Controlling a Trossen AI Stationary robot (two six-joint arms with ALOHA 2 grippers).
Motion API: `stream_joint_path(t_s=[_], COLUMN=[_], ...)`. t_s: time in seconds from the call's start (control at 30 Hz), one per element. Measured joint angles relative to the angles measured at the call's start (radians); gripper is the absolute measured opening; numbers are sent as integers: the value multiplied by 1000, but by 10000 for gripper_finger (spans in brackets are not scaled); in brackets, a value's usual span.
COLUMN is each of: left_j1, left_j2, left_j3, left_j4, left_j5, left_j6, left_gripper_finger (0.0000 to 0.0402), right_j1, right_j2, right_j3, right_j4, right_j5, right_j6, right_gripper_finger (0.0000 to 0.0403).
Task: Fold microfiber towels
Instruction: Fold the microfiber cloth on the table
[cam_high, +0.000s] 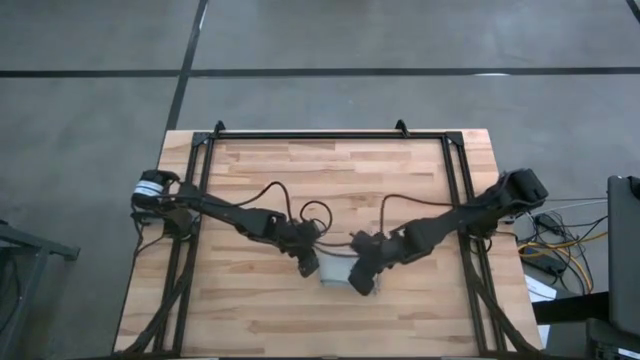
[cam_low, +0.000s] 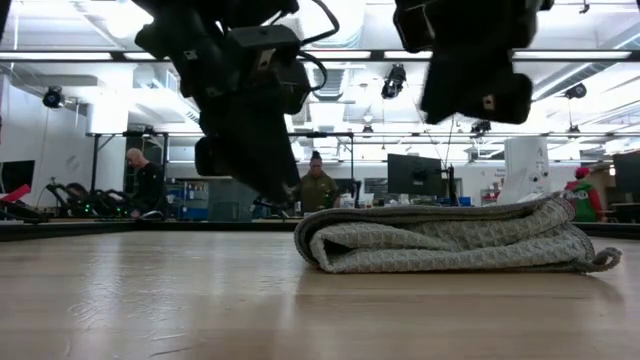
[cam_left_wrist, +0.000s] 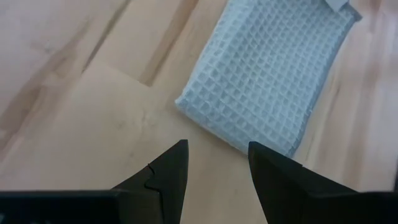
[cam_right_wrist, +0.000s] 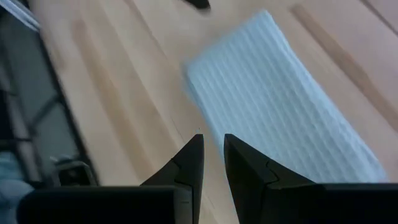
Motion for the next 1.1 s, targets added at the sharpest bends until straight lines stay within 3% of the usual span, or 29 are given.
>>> stream_joint_path(t_s=[0.17,0.47,0.67,0.87,1.1], left_j1=[-3,-8,-13,-13,-13], left_j2=[-12,-13,-13,-14,-30], left_j3=[0,0,0,0,0], left_j4=[9,34,20,-14,-132], left_j5=[-76,-170,-291,-293,-293], left_j6=[-2,-71,-96,-114,-149], left_gripper_finger=[172,172,172,172,172], right_j1=[18,25,52,61,52], right_j2=[33,37,37,37,37], right_j3=[75,43,-47,-139,-184], right_j4=[-190,-194,-39,133,148], right_j5=[1,14,22,70,120], right_j6=[-20,-100,-101,-103,-92], right_gripper_finger=[61,61,61,61,61])
